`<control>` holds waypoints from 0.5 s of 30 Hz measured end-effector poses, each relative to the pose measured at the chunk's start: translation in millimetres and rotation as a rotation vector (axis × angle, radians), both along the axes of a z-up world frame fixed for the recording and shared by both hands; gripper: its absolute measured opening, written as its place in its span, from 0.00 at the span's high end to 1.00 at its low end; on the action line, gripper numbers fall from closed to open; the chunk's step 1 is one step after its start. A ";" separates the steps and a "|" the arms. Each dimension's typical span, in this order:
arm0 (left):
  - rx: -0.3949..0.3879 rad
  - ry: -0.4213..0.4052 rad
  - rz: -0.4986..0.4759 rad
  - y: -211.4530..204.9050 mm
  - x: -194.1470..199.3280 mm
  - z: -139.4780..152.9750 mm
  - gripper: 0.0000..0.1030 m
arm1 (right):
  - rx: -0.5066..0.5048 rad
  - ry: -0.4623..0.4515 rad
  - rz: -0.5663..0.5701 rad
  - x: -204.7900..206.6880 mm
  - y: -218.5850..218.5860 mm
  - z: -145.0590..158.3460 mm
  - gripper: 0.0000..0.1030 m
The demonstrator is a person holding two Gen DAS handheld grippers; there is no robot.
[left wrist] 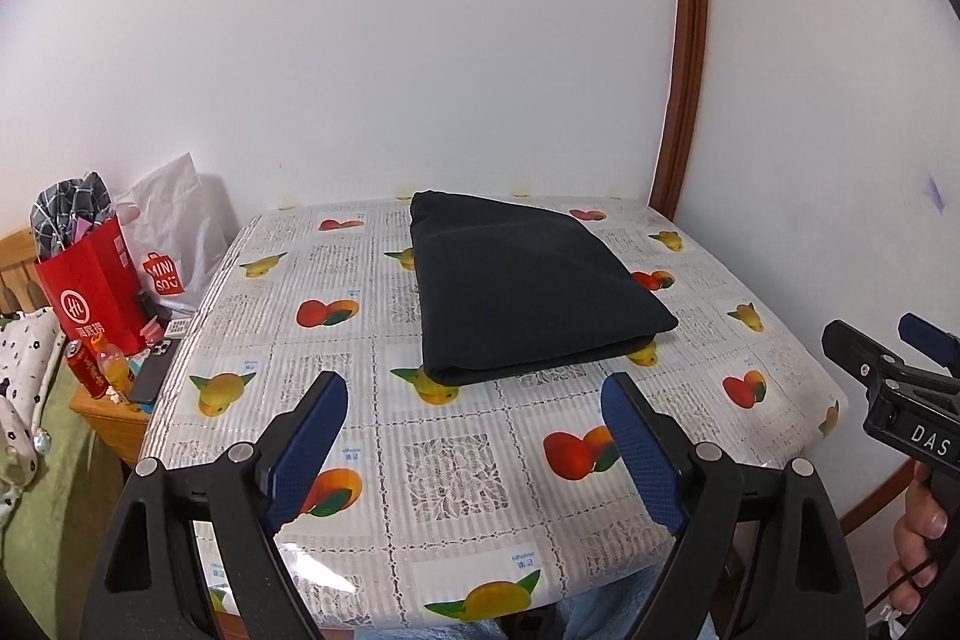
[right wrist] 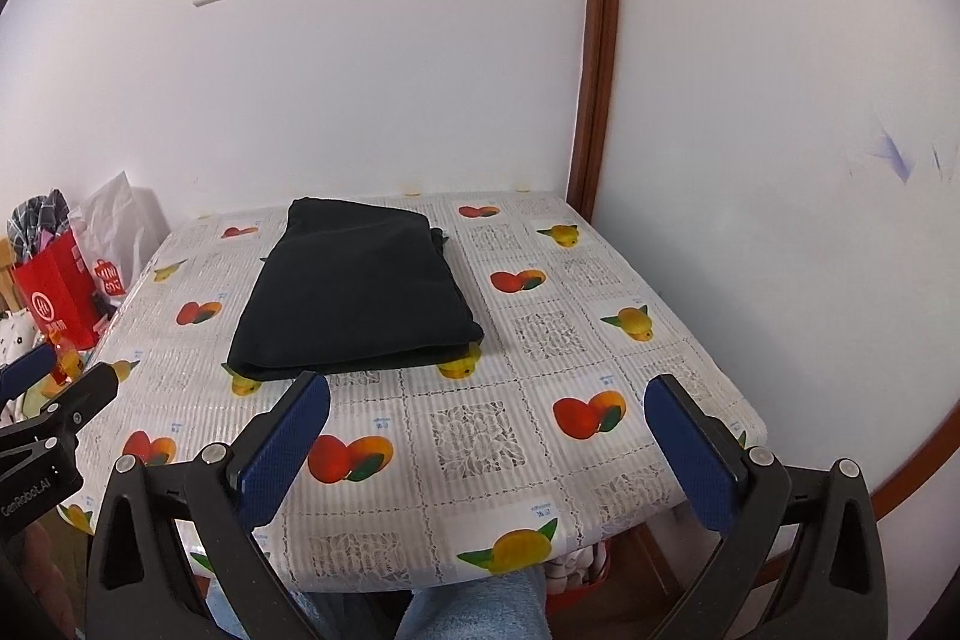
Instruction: Fold small clothes
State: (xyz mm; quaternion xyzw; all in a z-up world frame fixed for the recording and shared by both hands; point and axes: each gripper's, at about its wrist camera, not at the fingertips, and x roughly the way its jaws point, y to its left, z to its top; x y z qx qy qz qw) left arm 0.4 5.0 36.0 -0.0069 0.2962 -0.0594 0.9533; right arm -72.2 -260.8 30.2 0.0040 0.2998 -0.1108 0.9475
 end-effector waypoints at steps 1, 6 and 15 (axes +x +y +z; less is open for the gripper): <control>0.001 -0.003 0.003 -0.2 -0.4 -0.1 0.17 | -0.001 -0.001 -0.002 -0.5 1.0 -0.1 0.00; 0.003 0.000 0.003 0.6 -1.9 -1.7 0.17 | -0.006 0.002 -0.004 -1.4 0.6 -1.7 0.00; 0.003 0.003 0.005 1.3 -4.1 -2.4 0.17 | 0.003 -0.003 0.007 -3.5 0.8 -2.0 0.00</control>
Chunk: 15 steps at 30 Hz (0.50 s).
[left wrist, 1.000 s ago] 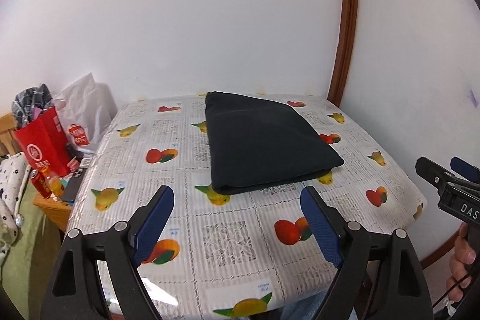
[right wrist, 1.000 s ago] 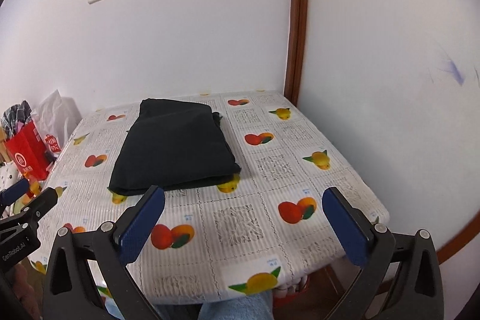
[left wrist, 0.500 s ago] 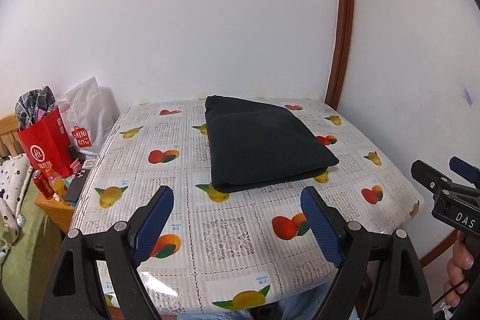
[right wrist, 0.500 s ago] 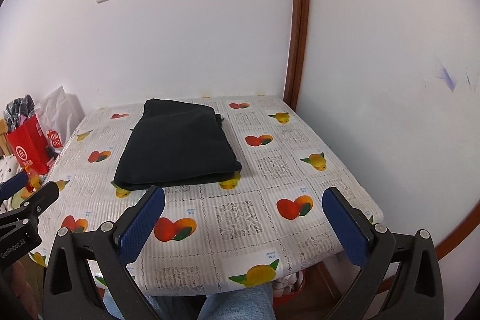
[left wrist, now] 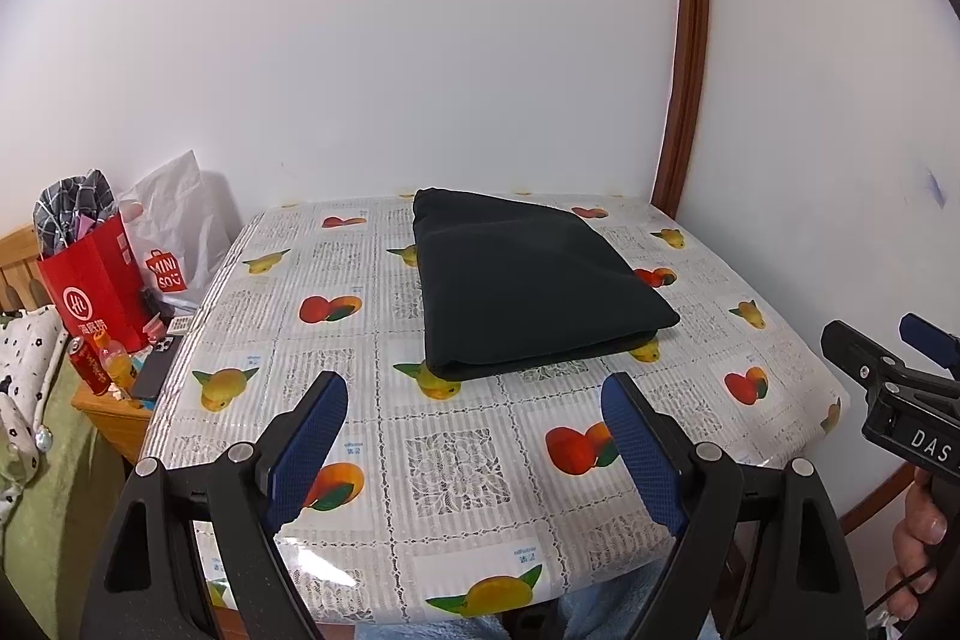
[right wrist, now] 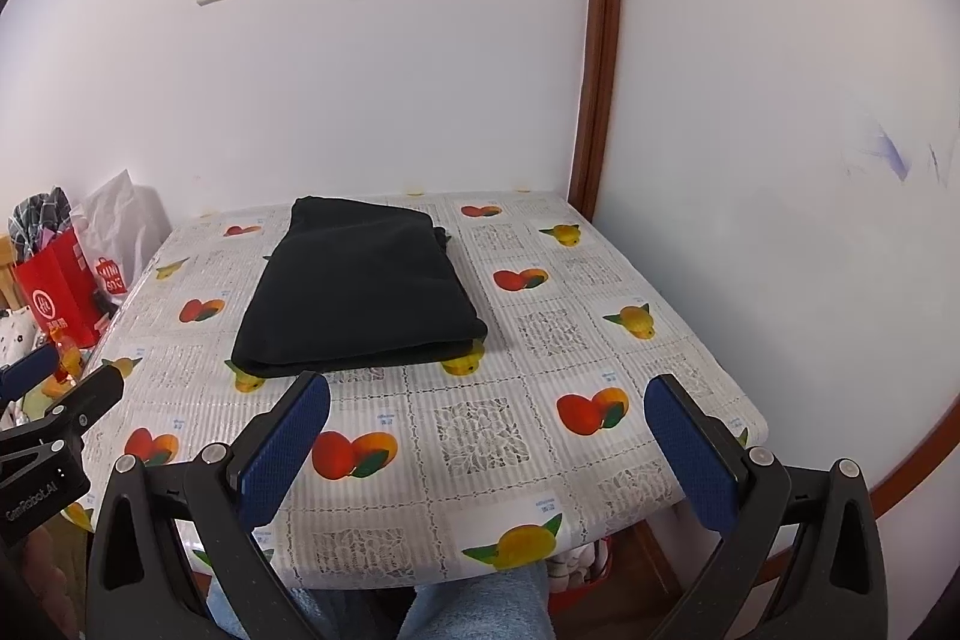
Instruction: Fold small clothes
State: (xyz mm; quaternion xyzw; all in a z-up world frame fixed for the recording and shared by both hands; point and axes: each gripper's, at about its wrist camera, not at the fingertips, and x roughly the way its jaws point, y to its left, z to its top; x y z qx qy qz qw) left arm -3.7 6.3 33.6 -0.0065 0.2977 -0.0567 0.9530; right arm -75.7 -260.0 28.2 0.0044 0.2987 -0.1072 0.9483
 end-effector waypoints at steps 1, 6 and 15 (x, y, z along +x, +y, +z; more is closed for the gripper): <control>0.000 0.000 0.002 -0.6 0.2 0.4 0.17 | 0.002 -0.001 -0.001 -0.3 -0.3 -0.2 0.00; -0.002 0.001 0.000 0.9 0.5 0.0 0.17 | 0.001 0.002 -0.005 -0.2 -3.2 -2.0 0.00; 0.000 0.010 0.012 -2.5 1.7 -2.2 0.17 | 0.002 0.004 -0.012 -0.6 -6.1 -3.9 0.00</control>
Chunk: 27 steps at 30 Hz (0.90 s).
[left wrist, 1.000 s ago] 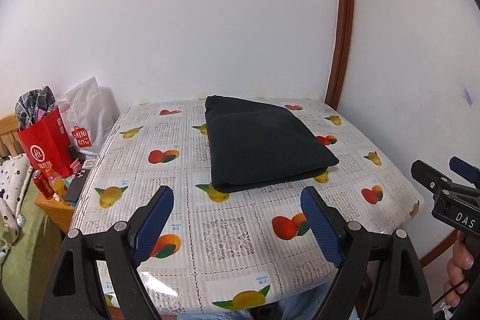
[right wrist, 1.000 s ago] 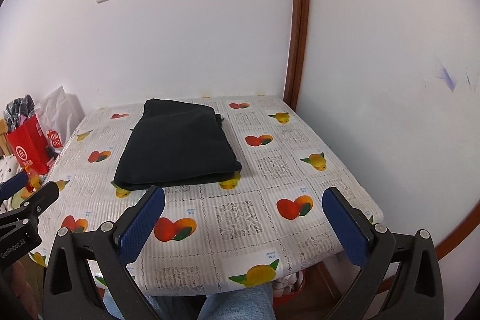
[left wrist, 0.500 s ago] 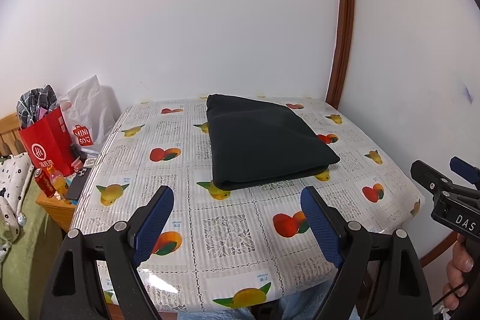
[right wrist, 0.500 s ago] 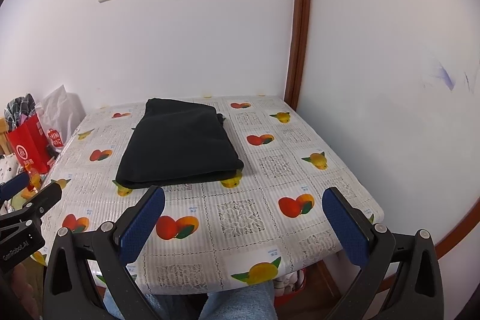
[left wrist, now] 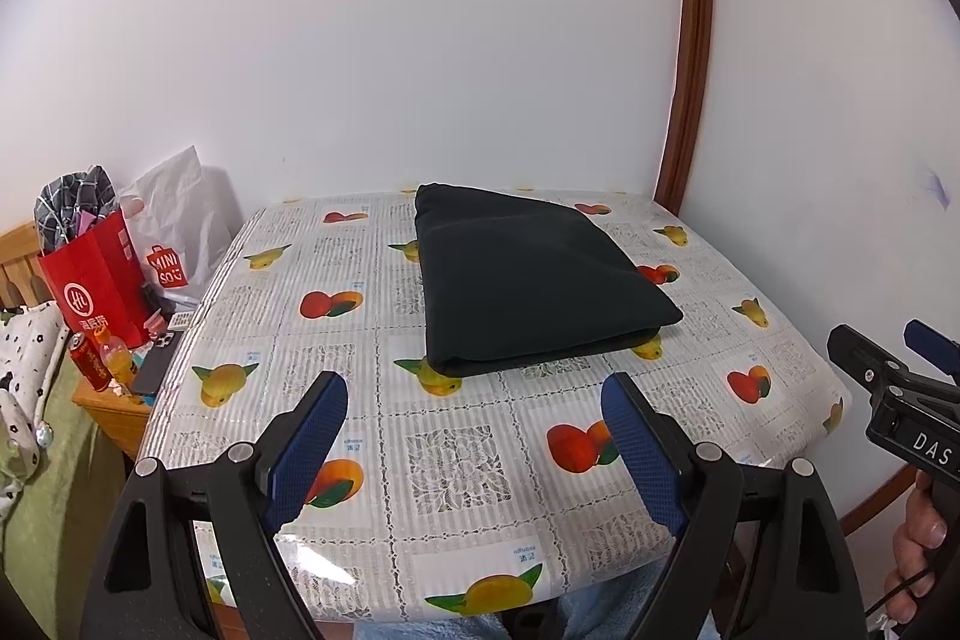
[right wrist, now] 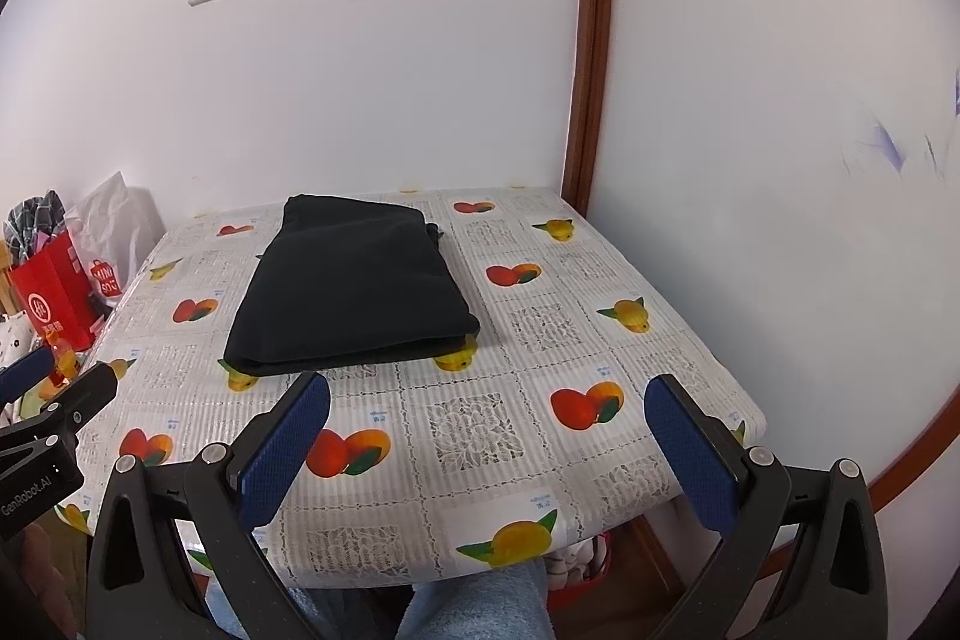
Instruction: Fold small clothes
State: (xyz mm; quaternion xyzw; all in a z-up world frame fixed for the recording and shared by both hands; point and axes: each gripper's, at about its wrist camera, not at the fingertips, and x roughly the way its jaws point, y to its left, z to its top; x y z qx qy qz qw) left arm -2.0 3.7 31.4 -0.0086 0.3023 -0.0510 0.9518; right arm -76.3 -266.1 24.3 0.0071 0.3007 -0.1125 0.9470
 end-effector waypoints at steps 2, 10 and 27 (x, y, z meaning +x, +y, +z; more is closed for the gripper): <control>0.001 0.003 0.001 -0.5 0.2 -0.7 0.17 | -0.001 0.000 0.000 0.1 -0.4 -0.3 0.00; -0.004 0.008 0.003 -2.2 1.3 -2.5 0.17 | -0.001 0.002 0.001 0.3 -0.6 -1.8 0.00; -0.004 0.008 0.003 0.0 2.1 -3.2 0.17 | -0.001 0.001 0.004 -0.1 0.2 -2.0 0.00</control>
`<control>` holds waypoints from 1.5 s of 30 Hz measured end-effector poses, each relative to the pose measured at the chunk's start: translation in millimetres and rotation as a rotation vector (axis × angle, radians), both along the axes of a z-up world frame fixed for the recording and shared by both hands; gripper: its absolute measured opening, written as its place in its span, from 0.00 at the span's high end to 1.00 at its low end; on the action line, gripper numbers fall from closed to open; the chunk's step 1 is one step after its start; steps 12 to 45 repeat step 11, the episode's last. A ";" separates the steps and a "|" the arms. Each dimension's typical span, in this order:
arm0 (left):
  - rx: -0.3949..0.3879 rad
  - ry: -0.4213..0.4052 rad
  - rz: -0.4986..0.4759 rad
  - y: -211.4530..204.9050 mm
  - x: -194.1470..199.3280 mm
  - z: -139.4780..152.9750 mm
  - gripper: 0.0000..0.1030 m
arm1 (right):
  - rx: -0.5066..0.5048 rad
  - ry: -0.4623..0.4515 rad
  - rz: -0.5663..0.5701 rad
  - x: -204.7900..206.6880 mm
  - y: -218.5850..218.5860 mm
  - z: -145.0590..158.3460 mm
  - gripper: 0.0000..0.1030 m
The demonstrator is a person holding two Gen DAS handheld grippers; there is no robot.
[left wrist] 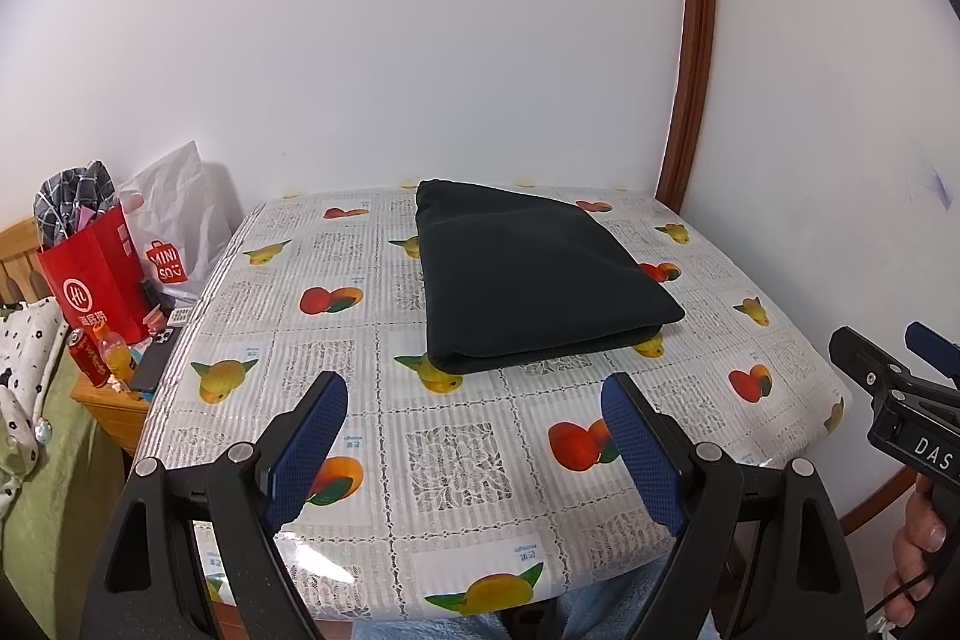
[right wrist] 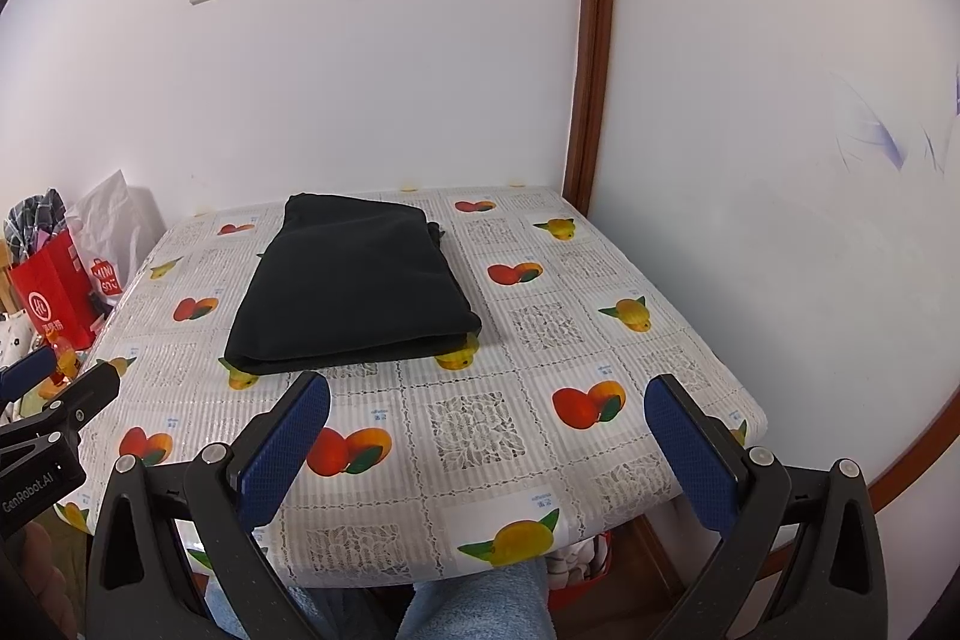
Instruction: Fold small clothes
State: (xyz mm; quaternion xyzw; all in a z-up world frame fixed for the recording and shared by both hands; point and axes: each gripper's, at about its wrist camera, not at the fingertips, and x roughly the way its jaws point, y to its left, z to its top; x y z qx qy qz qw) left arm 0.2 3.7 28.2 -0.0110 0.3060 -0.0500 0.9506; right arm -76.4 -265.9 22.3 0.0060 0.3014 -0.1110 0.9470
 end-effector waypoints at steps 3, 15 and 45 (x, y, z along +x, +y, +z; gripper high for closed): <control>-0.002 0.000 0.003 -0.5 0.4 0.3 0.17 | -0.002 0.002 0.001 0.4 1.0 -0.3 0.00; -0.014 0.015 0.008 1.1 4.4 -3.3 0.17 | -0.007 0.007 0.008 4.4 1.8 -2.0 0.00; -0.014 0.015 0.008 1.1 4.4 -3.3 0.17 | -0.007 0.007 0.008 4.4 1.8 -2.0 0.00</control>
